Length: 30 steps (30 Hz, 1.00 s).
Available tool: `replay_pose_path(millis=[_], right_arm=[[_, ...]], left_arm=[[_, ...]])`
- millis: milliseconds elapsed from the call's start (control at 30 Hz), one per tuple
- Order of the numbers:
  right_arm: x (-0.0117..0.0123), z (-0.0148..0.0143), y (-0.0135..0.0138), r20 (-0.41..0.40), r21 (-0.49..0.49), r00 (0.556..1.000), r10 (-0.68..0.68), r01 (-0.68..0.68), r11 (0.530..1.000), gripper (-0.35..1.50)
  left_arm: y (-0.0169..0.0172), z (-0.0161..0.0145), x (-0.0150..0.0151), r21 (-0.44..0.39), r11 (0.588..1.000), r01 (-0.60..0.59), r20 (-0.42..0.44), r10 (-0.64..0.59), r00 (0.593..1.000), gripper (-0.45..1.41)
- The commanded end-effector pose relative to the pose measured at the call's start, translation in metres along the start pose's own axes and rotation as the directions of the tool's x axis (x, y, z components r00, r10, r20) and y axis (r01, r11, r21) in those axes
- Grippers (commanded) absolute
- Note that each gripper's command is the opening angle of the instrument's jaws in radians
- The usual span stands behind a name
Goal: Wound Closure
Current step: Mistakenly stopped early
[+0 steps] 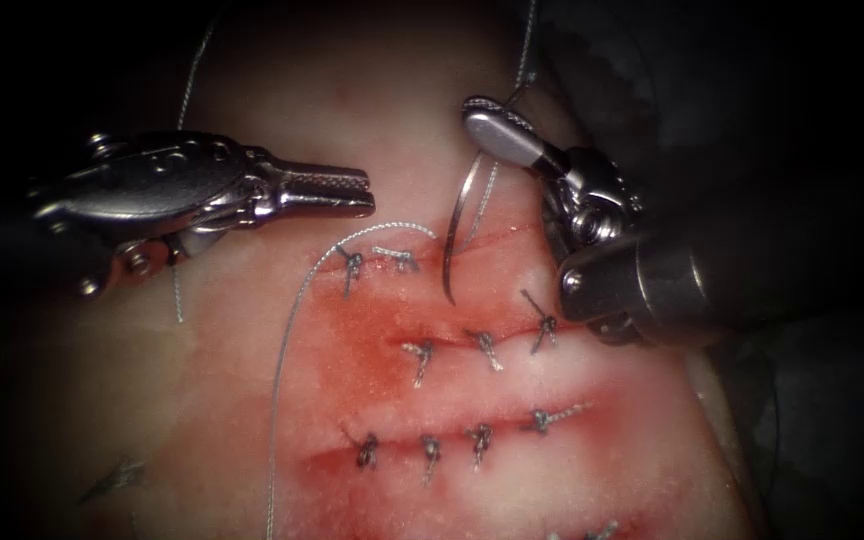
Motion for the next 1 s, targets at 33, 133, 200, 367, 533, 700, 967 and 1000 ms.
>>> replay_pose_path(millis=[33,133,200,367,533,700,967,1000], right_arm=[[0.0008,0.0003,0.0,0.006,0.028,1.0,0.002,-0.002,1.0,-0.35],[0.0009,0.0,-0.0001,0.001,0.035,1.0,-0.001,0.001,0.999,-0.35],[0.0006,-0.0002,-0.0001,-0.003,0.035,1.0,0.001,-0.001,0.999,-0.35],[-0.0003,-0.0006,-0.0007,-0.007,0.039,0.996,-0.084,0.084,0.996,-0.35],[0.0006,-0.0006,-0.0024,-0.052,0.042,0.989,-0.137,0.139,0.989,-0.35],[0.0025,-0.0011,-0.0048,-0.173,0.043,0.962,-0.21,0.22,0.974,-0.35],[0.0019,-0.0025,-0.0067,-0.265,-0.145,0.699,-0.664,0.652,0.744,-0.35],[0.0016,-0.0026,-0.0066,-0.252,-0.164,0.687,-0.682,0.664,0.73,-0.35]], left_arm=[[0.0006,0.0006,-0.0005,0.002,1.0,-0.005,0.003,0.005,1.0,-0.45],[0.0013,0.0001,-0.0004,0.015,0.999,0.039,0.01,-0.039,0.999,-0.45],[0.0014,-0.0001,-0.0003,0.021,0.997,0.073,0.022,-0.074,0.997,-0.45],[0.0028,0.0011,-0.0005,0.038,0.996,0.082,0.027,-0.083,0.996,-0.45],[0.0047,0.0031,0.001,0.134,0.989,0.059,0.002,-0.06,0.998,-0.45],[0.0068,0.0052,0.0039,0.17,0.985,0.028,-0.005,-0.028,1.0,-0.45],[0.0075,0.0065,0.0052,0.221,0.975,-0.008,-0.018,0.012,1.0,-0.45],[0.0074,0.0064,0.0053,0.219,0.976,-0.01,-0.017,0.014,1.0,-0.45]])
